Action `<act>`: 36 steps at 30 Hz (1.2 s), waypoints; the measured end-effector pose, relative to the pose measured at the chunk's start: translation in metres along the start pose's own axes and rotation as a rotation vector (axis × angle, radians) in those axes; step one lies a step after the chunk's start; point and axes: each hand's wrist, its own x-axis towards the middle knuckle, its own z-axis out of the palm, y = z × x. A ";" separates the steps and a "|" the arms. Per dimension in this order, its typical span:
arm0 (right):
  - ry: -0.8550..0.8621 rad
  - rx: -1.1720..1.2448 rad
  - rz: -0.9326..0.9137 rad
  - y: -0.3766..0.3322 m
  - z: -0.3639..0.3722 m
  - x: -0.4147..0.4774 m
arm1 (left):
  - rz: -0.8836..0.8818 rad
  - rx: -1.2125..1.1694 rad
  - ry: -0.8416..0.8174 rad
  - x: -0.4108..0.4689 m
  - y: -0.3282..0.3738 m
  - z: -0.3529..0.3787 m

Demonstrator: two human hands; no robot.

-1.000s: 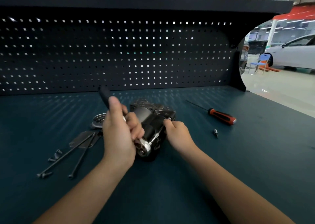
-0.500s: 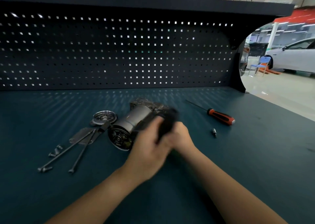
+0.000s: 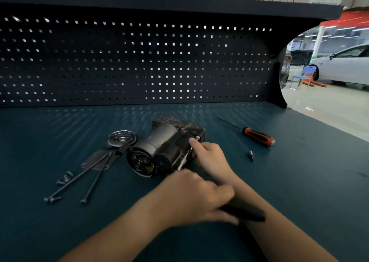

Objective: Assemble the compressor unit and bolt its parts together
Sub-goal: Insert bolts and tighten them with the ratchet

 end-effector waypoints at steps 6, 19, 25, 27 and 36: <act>-0.007 -0.068 -0.015 0.003 0.002 0.006 | -0.446 -0.746 0.308 0.002 0.008 -0.011; 0.026 0.163 0.094 0.004 0.005 0.010 | -0.124 -0.245 0.058 0.001 -0.003 -0.006; 0.013 -0.032 0.033 0.003 0.002 0.011 | -0.386 -0.642 0.176 0.002 0.006 -0.009; 0.003 -0.016 0.028 0.004 0.003 0.012 | -0.630 -0.999 0.553 0.006 0.002 -0.015; 0.007 0.093 0.051 0.004 0.004 0.010 | -0.810 -1.261 0.812 0.007 -0.022 -0.024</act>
